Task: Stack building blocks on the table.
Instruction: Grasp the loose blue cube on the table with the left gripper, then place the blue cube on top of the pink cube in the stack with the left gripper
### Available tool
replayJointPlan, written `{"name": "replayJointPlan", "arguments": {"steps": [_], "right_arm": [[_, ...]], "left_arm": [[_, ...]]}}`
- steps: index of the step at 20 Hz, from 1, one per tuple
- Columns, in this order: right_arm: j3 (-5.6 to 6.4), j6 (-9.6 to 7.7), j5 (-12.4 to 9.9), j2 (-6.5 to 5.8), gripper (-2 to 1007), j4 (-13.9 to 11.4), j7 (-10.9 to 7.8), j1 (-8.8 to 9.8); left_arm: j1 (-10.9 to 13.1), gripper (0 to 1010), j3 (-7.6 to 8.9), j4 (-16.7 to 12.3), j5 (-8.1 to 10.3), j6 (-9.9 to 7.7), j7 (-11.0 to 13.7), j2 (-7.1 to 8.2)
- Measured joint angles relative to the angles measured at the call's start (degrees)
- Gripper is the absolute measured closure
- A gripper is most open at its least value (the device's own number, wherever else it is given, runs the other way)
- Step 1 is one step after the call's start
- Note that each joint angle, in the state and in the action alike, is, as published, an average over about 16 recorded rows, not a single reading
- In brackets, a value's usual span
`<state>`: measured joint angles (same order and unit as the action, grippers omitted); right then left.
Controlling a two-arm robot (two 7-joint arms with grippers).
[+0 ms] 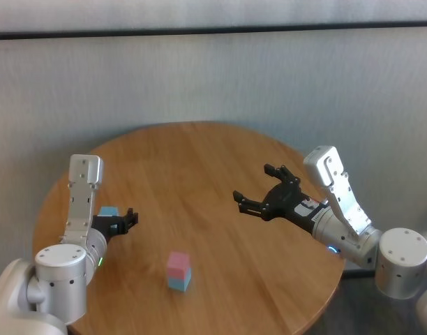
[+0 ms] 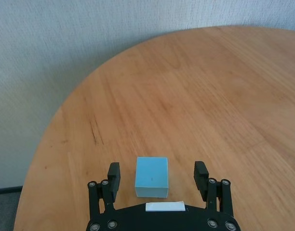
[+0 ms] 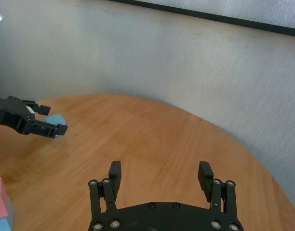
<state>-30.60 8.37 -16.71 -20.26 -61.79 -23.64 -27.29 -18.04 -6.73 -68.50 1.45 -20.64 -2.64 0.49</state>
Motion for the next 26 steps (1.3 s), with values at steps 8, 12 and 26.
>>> {"name": "replayJointPlan", "arguments": {"steps": [8, 12, 26], "right_arm": [[0.00, 0.00, 0.0, 0.00, 0, 0.0, 0.00, 0.00], [0.00, 0.00, 0.0, 0.00, 0, 0.0, 0.00, 0.00], [0.00, 0.00, 0.0, 0.00, 0, 0.0, 0.00, 0.00]], "left_arm": [[0.1, 209, -0.03, -0.1, 0.04, 0.01, -0.2, 0.00], [0.1, 350, -0.05, -0.2, 0.06, 0.02, -0.2, 0.00], [0.1, 621, -0.09, -0.2, 0.11, 0.05, -0.3, 0.00]]}}
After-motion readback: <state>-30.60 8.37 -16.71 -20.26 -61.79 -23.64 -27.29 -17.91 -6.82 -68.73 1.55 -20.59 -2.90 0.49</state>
